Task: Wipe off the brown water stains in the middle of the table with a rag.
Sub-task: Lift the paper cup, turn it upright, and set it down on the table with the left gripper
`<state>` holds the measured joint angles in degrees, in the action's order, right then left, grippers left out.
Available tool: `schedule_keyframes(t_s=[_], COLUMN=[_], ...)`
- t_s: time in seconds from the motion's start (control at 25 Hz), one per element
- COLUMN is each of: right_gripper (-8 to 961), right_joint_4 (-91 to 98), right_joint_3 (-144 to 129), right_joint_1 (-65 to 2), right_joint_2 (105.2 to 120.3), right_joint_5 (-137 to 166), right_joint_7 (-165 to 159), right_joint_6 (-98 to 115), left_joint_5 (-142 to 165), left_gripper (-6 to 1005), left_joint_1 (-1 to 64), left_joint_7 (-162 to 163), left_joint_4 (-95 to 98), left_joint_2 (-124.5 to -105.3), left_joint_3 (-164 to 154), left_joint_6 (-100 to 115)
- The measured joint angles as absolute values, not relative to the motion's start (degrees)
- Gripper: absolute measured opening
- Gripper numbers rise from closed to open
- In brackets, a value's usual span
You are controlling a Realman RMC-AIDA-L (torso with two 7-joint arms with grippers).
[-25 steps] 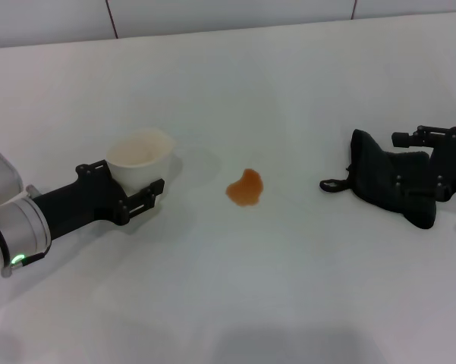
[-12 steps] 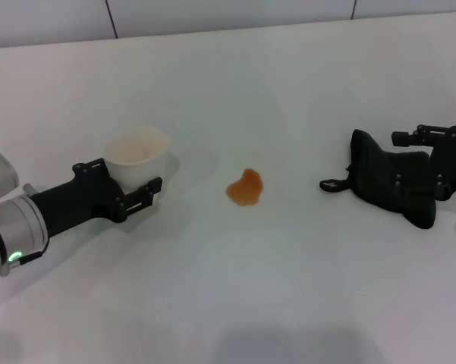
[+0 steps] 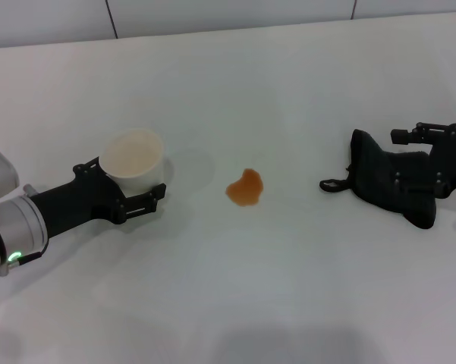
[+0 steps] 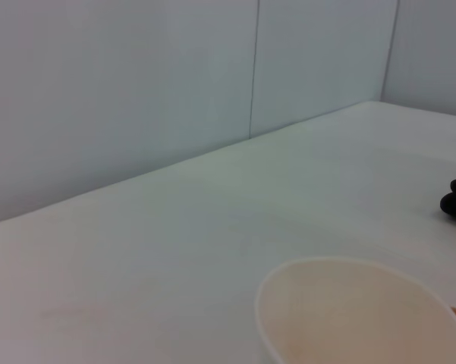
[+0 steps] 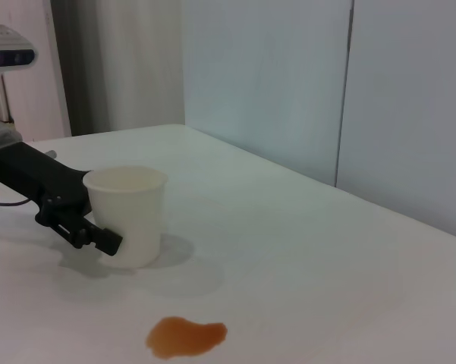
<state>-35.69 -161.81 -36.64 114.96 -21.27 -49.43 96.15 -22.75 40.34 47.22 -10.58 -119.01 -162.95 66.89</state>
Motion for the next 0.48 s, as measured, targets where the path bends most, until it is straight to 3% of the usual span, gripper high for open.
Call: schedule_keyframes(t_s=[0.48], right_gripper=[708], right_joint_4=[-35.76], right_joint_3=[-161.81], right_joint_1=[-36.21], right_joint_2=[114.96], right_joint_5=[-21.28], right_joint_7=[-49.46], right_joint_6=[96.15], left_joint_5=[-20.66], left_gripper=[879], left_joint_1=[39.96], left_joint_7=[53.94], left_joint_4=[-15.94], left_joint_2=[-119.0], left_joint_3=[-163.03], left_joint_6=[74.29])
